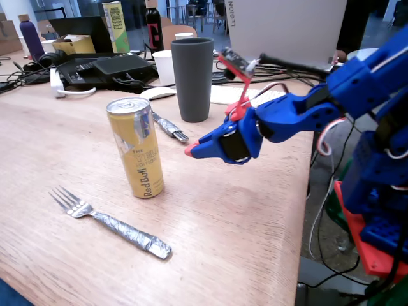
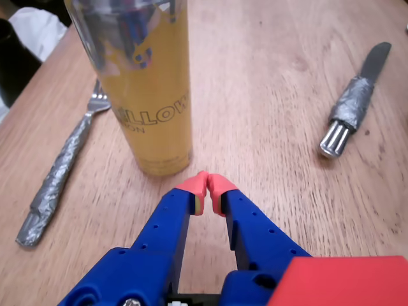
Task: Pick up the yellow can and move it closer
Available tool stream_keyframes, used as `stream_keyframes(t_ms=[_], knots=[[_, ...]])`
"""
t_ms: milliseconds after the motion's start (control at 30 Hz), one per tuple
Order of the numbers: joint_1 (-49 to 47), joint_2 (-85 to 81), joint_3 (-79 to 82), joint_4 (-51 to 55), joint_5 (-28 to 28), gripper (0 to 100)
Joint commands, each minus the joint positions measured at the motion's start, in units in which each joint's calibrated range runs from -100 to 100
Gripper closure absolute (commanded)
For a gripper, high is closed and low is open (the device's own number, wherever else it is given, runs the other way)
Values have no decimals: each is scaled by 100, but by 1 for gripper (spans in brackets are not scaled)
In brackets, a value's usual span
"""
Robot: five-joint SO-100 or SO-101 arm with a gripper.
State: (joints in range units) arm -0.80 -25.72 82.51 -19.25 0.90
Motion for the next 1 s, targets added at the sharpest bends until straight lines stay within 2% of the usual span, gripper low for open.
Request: stream_keyframes(t_ms=[0,133,433,700,967], knots=[[-72,120,-365,-111,0,100],[-935,120,-365,-119,-39,100],[-885,120,-365,-119,15,100],[-800,1217,-261,-2615,10,100],[-766,1123,334,-2713,20,100]])
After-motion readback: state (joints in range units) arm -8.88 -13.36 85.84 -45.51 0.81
